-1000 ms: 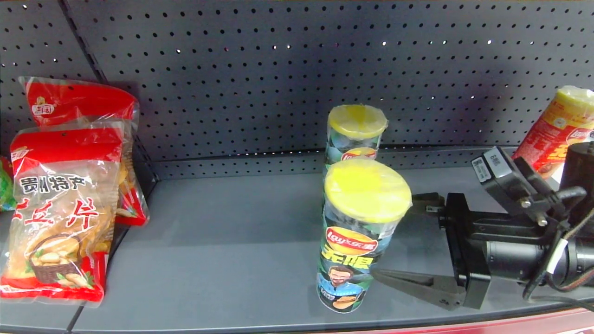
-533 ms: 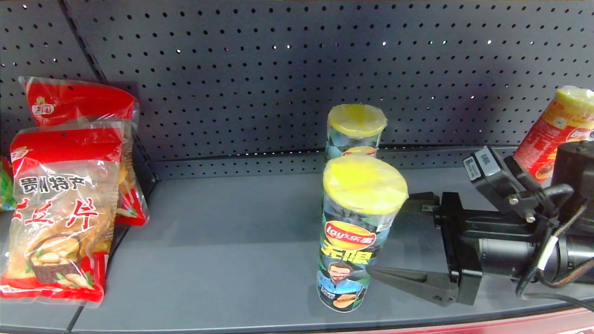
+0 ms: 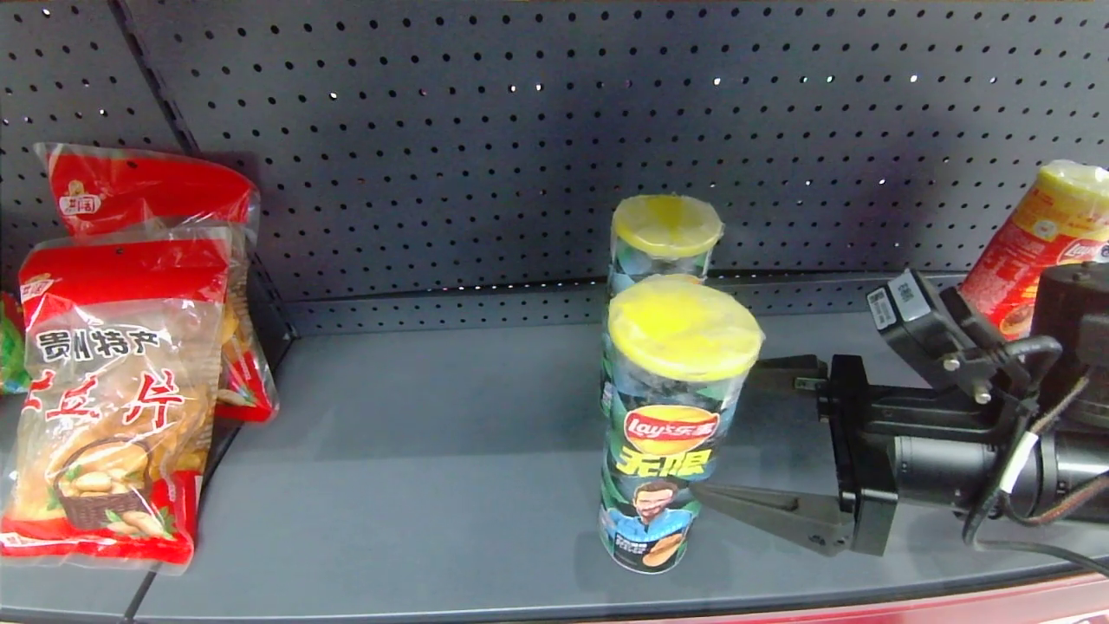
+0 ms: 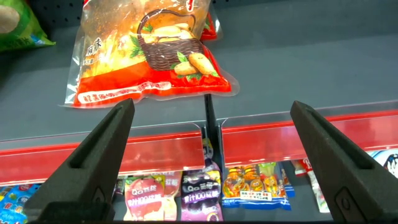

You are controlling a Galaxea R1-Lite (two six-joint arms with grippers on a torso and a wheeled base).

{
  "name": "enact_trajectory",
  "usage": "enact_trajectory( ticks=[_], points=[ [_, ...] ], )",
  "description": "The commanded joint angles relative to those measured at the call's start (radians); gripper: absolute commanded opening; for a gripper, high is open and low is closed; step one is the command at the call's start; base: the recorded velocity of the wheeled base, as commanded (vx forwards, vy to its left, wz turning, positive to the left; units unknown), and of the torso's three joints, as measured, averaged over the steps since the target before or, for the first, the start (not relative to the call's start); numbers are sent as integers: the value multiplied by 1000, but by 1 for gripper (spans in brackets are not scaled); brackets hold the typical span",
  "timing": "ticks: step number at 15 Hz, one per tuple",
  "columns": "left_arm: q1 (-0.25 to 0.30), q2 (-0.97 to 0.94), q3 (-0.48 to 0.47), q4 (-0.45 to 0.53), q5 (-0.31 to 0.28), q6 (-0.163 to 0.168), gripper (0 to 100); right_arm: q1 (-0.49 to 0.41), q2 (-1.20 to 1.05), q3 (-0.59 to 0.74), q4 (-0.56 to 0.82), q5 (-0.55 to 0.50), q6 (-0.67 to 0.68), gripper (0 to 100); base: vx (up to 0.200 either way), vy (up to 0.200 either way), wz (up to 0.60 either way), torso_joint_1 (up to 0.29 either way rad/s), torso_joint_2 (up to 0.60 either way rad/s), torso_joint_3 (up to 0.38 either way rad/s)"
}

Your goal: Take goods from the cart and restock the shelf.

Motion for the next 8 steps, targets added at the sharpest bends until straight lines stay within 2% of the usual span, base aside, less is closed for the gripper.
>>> enact_trajectory(
  ticks=[1, 8],
  points=[
    [0, 1, 0, 0, 0, 0, 100, -15, 2, 1, 0, 0, 0, 100, 0, 0, 0, 0, 0, 0],
    [0, 1, 0, 0, 0, 0, 100, -15, -48, 56, 0, 5, -2, 100, 0, 0, 0, 0, 0, 0]
  ],
)
